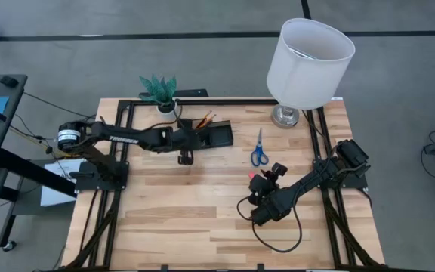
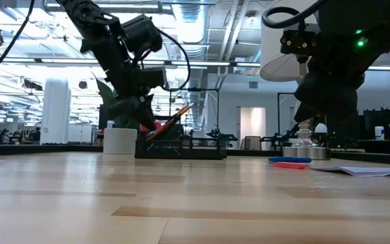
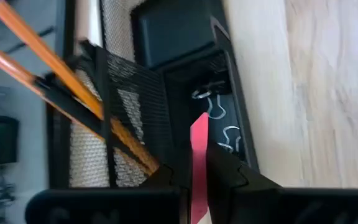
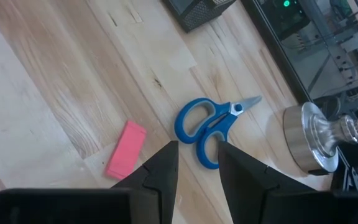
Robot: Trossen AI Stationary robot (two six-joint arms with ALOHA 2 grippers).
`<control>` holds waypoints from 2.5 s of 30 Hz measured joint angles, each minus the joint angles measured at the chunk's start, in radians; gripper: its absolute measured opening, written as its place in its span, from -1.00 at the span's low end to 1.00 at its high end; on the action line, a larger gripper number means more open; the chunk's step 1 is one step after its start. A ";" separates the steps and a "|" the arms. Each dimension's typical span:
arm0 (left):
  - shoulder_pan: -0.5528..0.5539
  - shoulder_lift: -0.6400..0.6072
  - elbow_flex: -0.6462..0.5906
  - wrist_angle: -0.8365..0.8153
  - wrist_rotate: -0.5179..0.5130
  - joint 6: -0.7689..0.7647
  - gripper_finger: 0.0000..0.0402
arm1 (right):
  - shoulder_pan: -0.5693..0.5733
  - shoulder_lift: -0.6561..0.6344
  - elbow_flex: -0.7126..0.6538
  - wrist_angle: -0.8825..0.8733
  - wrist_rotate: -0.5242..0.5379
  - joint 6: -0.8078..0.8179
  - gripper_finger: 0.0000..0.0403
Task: Pick and place office supplies into organizer
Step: Put the left pink eraser into the black desk organizer, then put the pink eraser into the black desk organizer
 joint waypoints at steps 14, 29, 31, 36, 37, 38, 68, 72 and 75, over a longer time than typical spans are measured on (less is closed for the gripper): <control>0.011 0.005 0.000 0.045 0.056 0.006 -0.81 | 0.000 0.000 0.000 0.016 0.000 -0.020 -0.47; 0.010 0.004 0.000 0.048 -0.022 0.014 -0.14 | 0.000 0.000 0.000 0.016 -0.001 -0.020 -0.47; 0.010 0.004 0.000 0.043 -0.018 0.015 -0.05 | 0.000 0.000 0.000 0.016 -0.001 -0.020 -0.47; 0.010 0.003 0.000 0.004 0.010 -0.010 0.09 | 0.000 0.000 0.000 0.014 -0.013 -0.020 -0.47; 0.010 0.003 0.000 -0.008 0.029 -0.023 0.10 | 0.000 0.000 0.000 0.012 -0.013 -0.020 -0.47; 0.010 0.003 0.000 -0.019 0.050 -0.034 0.11 | 0.000 0.000 0.000 0.010 -0.012 -0.019 -0.47; -0.125 -0.335 -0.478 0.710 0.664 -0.606 0.11 | -0.119 0.000 -0.023 -0.116 0.043 0.515 -0.59; -0.200 -0.492 -0.575 0.823 0.622 -0.620 0.11 | -0.109 0.000 -0.067 -0.035 0.079 0.576 -0.60; -0.250 -0.593 -0.619 0.832 0.570 -0.618 0.11 | -0.109 0.000 -0.105 -0.010 0.073 0.621 -0.60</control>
